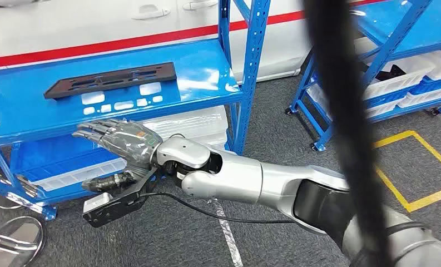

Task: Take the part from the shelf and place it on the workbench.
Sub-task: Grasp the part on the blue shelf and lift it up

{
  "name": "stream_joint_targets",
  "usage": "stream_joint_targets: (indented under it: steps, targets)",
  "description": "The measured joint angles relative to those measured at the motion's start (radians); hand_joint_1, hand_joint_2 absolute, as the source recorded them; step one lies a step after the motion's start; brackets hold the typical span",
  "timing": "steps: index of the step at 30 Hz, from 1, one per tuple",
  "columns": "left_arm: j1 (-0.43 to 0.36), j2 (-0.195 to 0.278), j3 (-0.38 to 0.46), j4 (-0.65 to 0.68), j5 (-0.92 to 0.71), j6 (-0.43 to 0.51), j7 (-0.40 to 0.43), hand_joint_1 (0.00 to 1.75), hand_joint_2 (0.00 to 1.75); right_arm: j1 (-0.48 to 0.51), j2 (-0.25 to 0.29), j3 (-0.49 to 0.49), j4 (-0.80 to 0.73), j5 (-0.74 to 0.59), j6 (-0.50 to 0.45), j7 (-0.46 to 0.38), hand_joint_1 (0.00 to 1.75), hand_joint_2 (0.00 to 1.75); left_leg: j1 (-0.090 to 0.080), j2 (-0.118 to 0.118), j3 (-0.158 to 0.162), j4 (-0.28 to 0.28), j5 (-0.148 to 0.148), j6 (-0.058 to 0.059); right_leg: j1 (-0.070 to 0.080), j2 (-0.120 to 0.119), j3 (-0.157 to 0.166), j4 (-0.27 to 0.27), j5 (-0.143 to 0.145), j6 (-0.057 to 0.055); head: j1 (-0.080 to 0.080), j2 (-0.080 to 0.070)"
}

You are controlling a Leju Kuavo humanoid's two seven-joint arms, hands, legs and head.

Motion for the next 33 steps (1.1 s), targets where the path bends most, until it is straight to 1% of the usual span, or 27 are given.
stream_joint_targets:
  steps: [2,3,4,5,6,7,8,9,10,11,12,13,14,15,17,18,19,20,22,23,24,25,27,28,29,31,33]
  targets:
    - [-0.001,0.0,0.0,0.0,-0.001,-0.001,0.0,0.0,0.0,-0.002,0.0,-0.002,0.0,0.002,0.0,0.0,0.0,0.0,0.001,0.001,-0.005,0.015,0.003,-0.003,-0.003,0.001,0.011,-0.003,-0.004,-0.007,0.0,0.0]
    - [-0.001,0.0,0.0,0.0,-0.002,-0.002,0.0,0.0,0.0,-0.004,0.001,-0.002,0.0,0.004,0.0,0.0,0.0,0.0,0.001,0.001,-0.02,0.047,0.008,-0.007,-0.006,0.001,0.023,-0.007,-0.009,-0.014,-0.001,0.0]
    - [-0.003,-0.001,0.0,0.0,-0.002,-0.004,0.0,0.0,0.0,-0.005,0.002,-0.003,0.0,0.007,0.001,-0.001,0.0,0.0,0.002,0.002,-0.05,0.1,0.008,-0.012,-0.009,0.001,0.036,-0.012,-0.015,-0.019,-0.001,0.0]
    - [-0.004,-0.002,0.0,0.0,-0.003,-0.005,0.0,0.0,0.0,-0.005,0.002,-0.004,0.0,0.01,0.002,-0.001,0.0,0.0,0.004,0.003,-0.094,0.166,0.0,-0.017,-0.009,0.0,0.049,-0.017,-0.022,-0.024,-0.002,0.0]
    - [-0.005,-0.002,0.0,0.0,-0.003,-0.007,0.0,0.0,0.0,-0.005,0.002,-0.004,0.001,0.013,0.003,-0.001,0.0,0.0,0.005,0.003,-0.141,0.23,-0.018,-0.022,-0.01,0.0,0.06,-0.019,-0.03,-0.026,-0.003,0.0]
    - [-0.005,-0.002,0.0,0.0,-0.003,-0.008,0.0,0.0,0.0,-0.004,0.002,-0.004,0.002,0.015,0.003,-0.001,0.0,0.0,0.007,0.003,-0.184,0.278,-0.043,-0.026,-0.009,0.0,0.071,-0.02,-0.039,-0.027,-0.003,0.0]
    - [-0.004,-0.002,0.0,0.0,-0.003,-0.008,0.0,0.0,0.0,-0.004,0.003,-0.004,0.003,0.015,0.003,-0.001,0.0,0.0,0.007,0.003,-0.215,0.298,-0.06,-0.028,-0.009,0.001,0.083,-0.02,-0.049,-0.028,-0.003,0.0]
    - [-0.002,-0.002,0.0,0.0,-0.003,-0.008,0.0,0.0,0.0,-0.004,0.003,-0.004,0.004,0.015,0.003,-0.001,0.0,0.0,0.007,0.003,-0.23,0.287,-0.057,-0.027,-0.009,0.003,0.097,-0.02,-0.06,-0.027,-0.003,0.0]
    - [0.0,-0.002,0.0,0.0,-0.003,-0.008,0.0,0.0,0.0,-0.004,0.003,-0.004,0.004,0.015,0.003,-0.001,0.0,0.0,0.007,0.003,-0.231,0.245,-0.03,-0.024,-0.009,0.005,0.112,-0.02,-0.07,-0.026,-0.003,0.0]
    - [0.001,-0.001,0.0,0.001,-0.002,-0.008,0.0,0.0,0.0,-0.004,0.003,-0.004,0.005,0.015,0.003,-0.001,0.0,0.0,0.005,0.003,-0.22,0.18,0.022,-0.018,-0.009,0.006,0.127,-0.021,-0.081,-0.024,-0.003,0.0]
    - [0.002,0.0,0.0,0.001,-0.002,-0.008,0.0,0.0,0.0,-0.004,0.003,-0.004,0.005,0.015,0.004,-0.001,0.0,0.44,0.001,0.003,-0.207,0.108,0.082,-0.011,-0.008,0.006,0.14,-0.02,-0.092,-0.022,-0.003,0.0]
    - [0.001,0.0,0.0,0.002,-0.002,-0.008,0.0,0.0,0.0,-0.004,0.003,-0.004,0.006,0.015,0.004,-0.001,0.0,0.87,-0.002,0.003,-0.195,0.053,0.125,-0.004,-0.007,0.007,0.149,-0.022,-0.101,-0.017,-0.003,0.0]
    - [0.001,0.001,0.0,0.002,-0.003,-0.008,0.0,0.0,0.0,-0.003,0.003,-0.004,0.006,0.015,0.004,-0.001,0.0,1.31,-0.007,0.003,-0.186,0.018,0.154,0.003,-0.006,0.008,0.155,-0.024,-0.109,-0.011,-0.003,0.0]
    - [0.001,0.001,0.0,0.003,-0.003,-0.008,0.0,0.0,0.0,-0.003,0.003,-0.004,0.007,0.015,0.004,-0.001,0.0,1.75,-0.01,0.003,-0.181,0.003,0.16,0.008,-0.005,0.009,0.16,-0.024,-0.112,-0.005,-0.003,0.0]
    - [0.0,0.001,0.0,0.003,-0.003,-0.008,0.0,0.0,0.0,-0.005,0.004,-0.004,0.006,0.016,0.004,-0.001,0.0,1.75,-0.008,0.002,-0.161,-0.007,0.156,0.017,-0.003,0.007,0.169,-0.024,-0.114,0.006,-0.003,0.0]
    - [-0.001,0.0,0.0,0.003,-0.003,-0.009,0.0,0.0,0.0,-0.007,0.004,-0.004,0.006,0.017,0.004,-0.001,0.0,1.75,-0.005,0.002,-0.149,-0.015,0.153,0.021,-0.002,0.006,0.165,-0.005,-0.115,0.01,-0.002,0.0]
    - [-0.001,0.0,0.0,0.003,-0.003,-0.009,0.0,0.0,0.0,-0.009,0.004,-0.004,0.006,0.017,0.005,-0.001,0.0,1.75,-0.002,0.002,-0.137,-0.02,0.151,0.025,-0.002,0.005,0.146,0.033,-0.124,0.013,-0.002,0.0]
    - [-0.002,0.0,0.0,0.003,-0.003,-0.01,0.0,0.0,0.0,-0.01,0.004,-0.004,0.006,0.018,0.005,-0.001,0.0,1.75,-0.001,0.002,-0.129,-0.024,0.148,0.029,-0.004,0.004,0.116,0.087,-0.139,0.016,-0.002,0.0]
    - [-0.005,0.0,0.0,0.003,-0.004,-0.012,0.0,0.0,0.0,-0.008,0.004,-0.004,0.007,0.02,0.007,-0.001,0.0,1.75,-0.001,0.001,-0.117,-0.024,0.136,0.034,-0.004,0.004,0.037,0.204,-0.187,0.023,-0.002,0.0]
    - [-0.006,0.0,0.0,0.003,-0.004,-0.013,0.0,0.0,0.0,-0.006,0.003,-0.004,0.008,0.022,0.009,-0.001,0.0,1.75,-0.001,0.0,-0.111,-0.023,0.129,0.034,-0.005,0.004,0.007,0.233,-0.203,0.026,-0.002,0.0]
    - [-0.005,0.0,0.0,0.003,-0.004,-0.014,0.0,0.0,0.0,-0.005,0.003,-0.004,0.01,0.025,0.01,-0.001,0.0,1.75,0.0,-0.001,-0.104,-0.02,0.12,0.033,-0.006,0.003,-0.012,0.235,-0.201,0.03,-0.002,0.0]
    - [-0.005,-0.001,0.0,0.003,-0.004,-0.014,0.0,0.0,0.0,-0.004,0.002,-0.004,0.011,0.029,0.012,-0.001,0.0,1.75,0.0,-0.002,-0.097,-0.015,0.111,0.031,-0.009,0.003,-0.015,0.205,-0.174,0.032,-0.002,0.0]
    - [-0.004,-0.003,0.0,0.003,-0.004,-0.014,0.0,0.0,0.0,-0.003,0.002,-0.004,0.012,0.037,0.015,-0.001,0.0,1.75,0.002,-0.003,-0.083,-0.001,0.089,0.024,-0.014,0.003,0.007,0.09,-0.079,0.035,-0.002,0.0]
    - [-0.005,-0.003,0.0,0.003,-0.004,-0.014,0.0,0.0,0.0,-0.003,0.001,-0.004,0.013,0.041,0.017,-0.001,0.0,1.75,0.002,-0.005,-0.081,0.007,0.081,0.02,-0.013,0.002,0.016,0.042,-0.052,0.031,-0.001,0.0]
    - [-0.007,-0.003,0.0,0.003,-0.004,-0.014,0.0,0.0,0.0,-0.002,0.001,-0.004,0.014,0.045,0.018,-0.001,0.0,1.75,0.002,-0.006,-0.082,0.014,0.073,0.014,-0.011,0.002,0.022,0.013,-0.033,0.024,-0.001,0.0]
    - [-0.01,-0.003,0.001,0.003,-0.004,-0.015,0.0,0.0,0.0,-0.002,0.0,-0.004,0.017,0.058,0.021,0.0,0.0,1.75,0.001,-0.007,-0.086,0.023,0.065,0.003,-0.006,0.0,0.024,0.004,-0.034,0.004,0.0,0.0]
    - [-0.01,-0.003,0.001,0.003,-0.004,-0.017,0.0,0.0,0.0,-0.003,0.0,-0.004,0.018,0.077,0.024,0.001,0.0,1.75,0.001,-0.005,-0.089,0.036,0.055,-0.006,-0.009,0.0,0.036,0.001,-0.029,-0.009,0.0,0.0]
